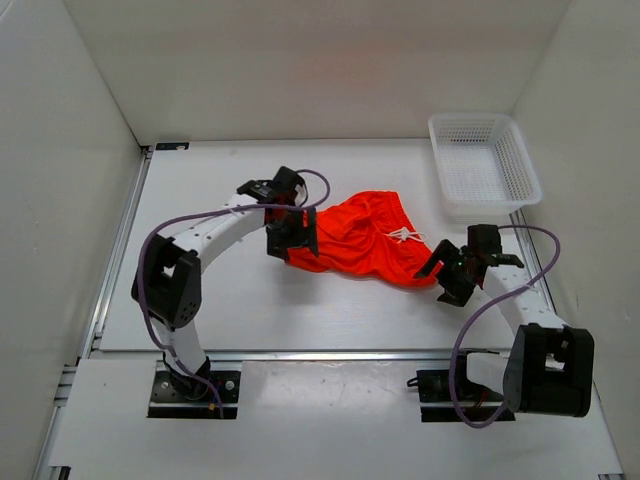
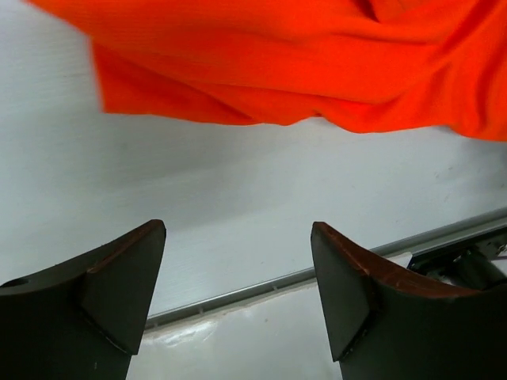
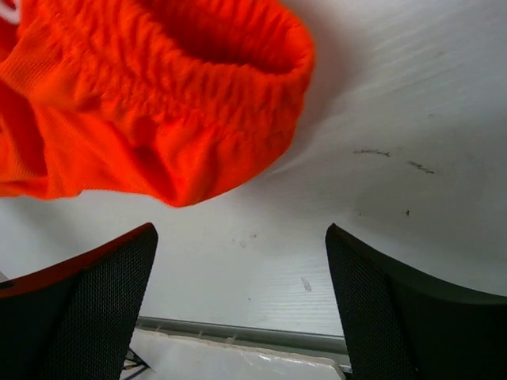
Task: Fold and stack the shorts
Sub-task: Flatten the shorts out
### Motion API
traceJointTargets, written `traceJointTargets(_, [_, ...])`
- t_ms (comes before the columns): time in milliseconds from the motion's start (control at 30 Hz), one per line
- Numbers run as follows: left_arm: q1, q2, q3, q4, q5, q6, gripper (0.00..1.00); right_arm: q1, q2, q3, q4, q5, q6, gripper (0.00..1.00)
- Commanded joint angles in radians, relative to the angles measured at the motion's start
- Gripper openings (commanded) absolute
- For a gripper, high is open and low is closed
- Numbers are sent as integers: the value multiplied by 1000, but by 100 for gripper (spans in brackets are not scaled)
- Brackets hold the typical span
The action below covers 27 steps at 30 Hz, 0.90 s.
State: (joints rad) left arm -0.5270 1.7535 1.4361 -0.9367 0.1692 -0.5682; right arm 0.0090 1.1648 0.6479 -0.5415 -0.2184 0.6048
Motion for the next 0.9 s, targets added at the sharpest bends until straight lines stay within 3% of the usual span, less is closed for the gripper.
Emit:
traceJointTargets(0, [-74, 37, 15, 90, 26, -25, 85, -41, 33, -11, 104, -56, 50, 90])
traceJointTargets(333, [-74, 248, 151, 101, -8, 8, 72, -41, 240, 36, 233, 7, 29, 75])
traceJointTargets(467, [-74, 287, 175, 101, -43, 8, 56, -41, 285, 47, 256, 7, 20, 51])
traceJointTargets(500, [-74, 287, 175, 101, -62, 8, 50, -41, 285, 47, 256, 7, 20, 33])
traceJointTargets(600, [-65, 287, 184, 101, -76, -12, 33, -41, 285, 47, 256, 7, 9, 10])
traceJointTargets(633, [-54, 287, 184, 101, -86, -12, 31, -41, 276, 47, 256, 7, 9, 7])
traceJointTargets(700, [-54, 287, 195, 101, -86, -12, 14, -41, 276, 56, 256, 7, -2, 0])
traceJointTargets(733, [-54, 287, 195, 101, -100, -12, 10, -41, 265, 56, 246, 7, -11, 0])
traceJointTargets(867, [-30, 241, 173, 101, -137, -22, 10, -41, 231, 56, 226, 7, -20, 0])
